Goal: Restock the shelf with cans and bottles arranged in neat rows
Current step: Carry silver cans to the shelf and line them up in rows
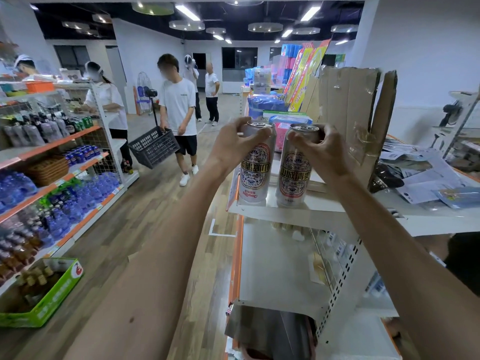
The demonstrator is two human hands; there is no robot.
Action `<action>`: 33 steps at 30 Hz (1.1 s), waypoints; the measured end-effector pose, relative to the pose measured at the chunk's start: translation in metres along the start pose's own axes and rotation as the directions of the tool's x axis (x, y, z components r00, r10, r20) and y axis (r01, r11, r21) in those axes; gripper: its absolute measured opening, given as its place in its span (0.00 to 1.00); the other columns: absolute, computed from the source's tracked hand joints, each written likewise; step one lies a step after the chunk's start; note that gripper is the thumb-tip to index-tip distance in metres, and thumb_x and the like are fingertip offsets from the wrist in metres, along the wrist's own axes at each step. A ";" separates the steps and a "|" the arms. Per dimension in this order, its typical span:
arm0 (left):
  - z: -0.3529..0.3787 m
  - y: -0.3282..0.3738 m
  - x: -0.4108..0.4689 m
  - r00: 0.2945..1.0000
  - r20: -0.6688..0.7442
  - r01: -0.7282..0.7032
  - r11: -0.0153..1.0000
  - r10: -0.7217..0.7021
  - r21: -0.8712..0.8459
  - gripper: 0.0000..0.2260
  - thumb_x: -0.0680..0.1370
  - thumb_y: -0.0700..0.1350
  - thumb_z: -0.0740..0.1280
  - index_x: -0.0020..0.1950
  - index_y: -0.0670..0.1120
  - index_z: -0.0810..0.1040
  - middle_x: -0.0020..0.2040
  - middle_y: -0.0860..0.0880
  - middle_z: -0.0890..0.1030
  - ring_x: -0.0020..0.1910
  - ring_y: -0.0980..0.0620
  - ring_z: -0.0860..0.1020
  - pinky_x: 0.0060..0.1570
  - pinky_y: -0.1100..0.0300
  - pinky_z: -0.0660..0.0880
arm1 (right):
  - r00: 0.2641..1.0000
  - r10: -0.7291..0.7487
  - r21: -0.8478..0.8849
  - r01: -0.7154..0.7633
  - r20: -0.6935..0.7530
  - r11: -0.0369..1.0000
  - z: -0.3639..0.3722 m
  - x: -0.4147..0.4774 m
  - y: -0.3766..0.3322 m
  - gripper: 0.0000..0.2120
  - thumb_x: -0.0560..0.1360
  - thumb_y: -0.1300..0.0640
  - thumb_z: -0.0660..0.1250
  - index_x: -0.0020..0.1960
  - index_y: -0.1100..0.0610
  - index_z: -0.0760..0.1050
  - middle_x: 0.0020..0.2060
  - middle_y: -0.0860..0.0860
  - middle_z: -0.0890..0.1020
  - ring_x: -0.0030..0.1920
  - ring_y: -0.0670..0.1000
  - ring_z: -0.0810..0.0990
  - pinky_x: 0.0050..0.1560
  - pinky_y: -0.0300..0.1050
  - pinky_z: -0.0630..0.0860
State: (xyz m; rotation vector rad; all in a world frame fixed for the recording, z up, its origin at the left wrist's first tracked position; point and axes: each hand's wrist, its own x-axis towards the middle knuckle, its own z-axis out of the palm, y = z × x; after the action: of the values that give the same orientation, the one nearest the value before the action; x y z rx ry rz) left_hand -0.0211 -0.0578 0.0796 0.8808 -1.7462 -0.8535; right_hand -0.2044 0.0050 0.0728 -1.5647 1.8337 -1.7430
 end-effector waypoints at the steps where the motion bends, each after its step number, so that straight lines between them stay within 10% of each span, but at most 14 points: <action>1: 0.002 0.000 -0.001 1.000 0.023 0.008 1.000 -0.008 -0.004 0.26 0.75 0.53 0.75 0.67 0.42 0.76 0.55 0.50 0.82 0.51 0.58 0.81 0.52 0.63 0.80 | 1.000 0.002 0.017 -0.002 -0.005 1.000 0.001 -0.002 0.000 0.30 0.67 0.41 0.76 0.62 0.57 0.74 0.49 0.48 0.83 0.50 0.49 0.83 0.54 0.54 0.81; 7: 0.002 -0.006 -0.007 0.997 0.072 0.006 0.996 0.000 -0.084 0.18 0.75 0.49 0.75 0.62 0.43 0.79 0.51 0.52 0.84 0.43 0.65 0.82 0.45 0.69 0.77 | 1.000 -0.012 0.058 0.011 0.026 0.998 0.000 -0.010 0.004 0.26 0.70 0.45 0.76 0.61 0.56 0.75 0.49 0.46 0.83 0.50 0.48 0.83 0.55 0.53 0.81; 15: -0.006 -0.010 -0.001 0.995 0.086 -0.049 0.999 0.048 0.005 0.27 0.71 0.57 0.76 0.67 0.49 0.78 0.58 0.52 0.83 0.59 0.55 0.80 0.60 0.50 0.79 | 0.994 0.011 0.172 -0.030 0.110 0.985 -0.008 -0.007 0.005 0.35 0.58 0.36 0.76 0.60 0.52 0.74 0.53 0.50 0.84 0.54 0.52 0.84 0.56 0.58 0.81; 28: -0.034 0.010 -0.004 0.996 -0.035 -0.087 0.993 0.085 -0.077 0.16 0.75 0.48 0.75 0.61 0.45 0.81 0.53 0.51 0.85 0.54 0.53 0.83 0.55 0.55 0.81 | 0.987 -0.146 0.147 0.134 0.074 0.980 0.008 0.001 -0.021 0.11 0.64 0.44 0.76 0.44 0.43 0.79 0.41 0.46 0.86 0.44 0.49 0.86 0.46 0.58 0.83; 33: -0.103 0.020 -0.028 0.996 -0.079 -0.037 0.998 0.033 -0.044 0.10 0.76 0.49 0.74 0.55 0.48 0.81 0.52 0.49 0.85 0.51 0.54 0.84 0.47 0.62 0.82 | 0.969 -0.212 0.195 0.186 0.124 0.963 0.039 -0.009 -0.062 0.10 0.71 0.51 0.75 0.50 0.48 0.79 0.41 0.45 0.85 0.39 0.44 0.84 0.39 0.44 0.83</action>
State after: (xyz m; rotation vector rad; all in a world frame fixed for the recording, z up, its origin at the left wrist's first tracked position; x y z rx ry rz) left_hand 0.0800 -0.0396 0.1138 0.8402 -1.6633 -0.8217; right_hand -0.1387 0.0016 0.1059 -1.7988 1.4493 -1.7691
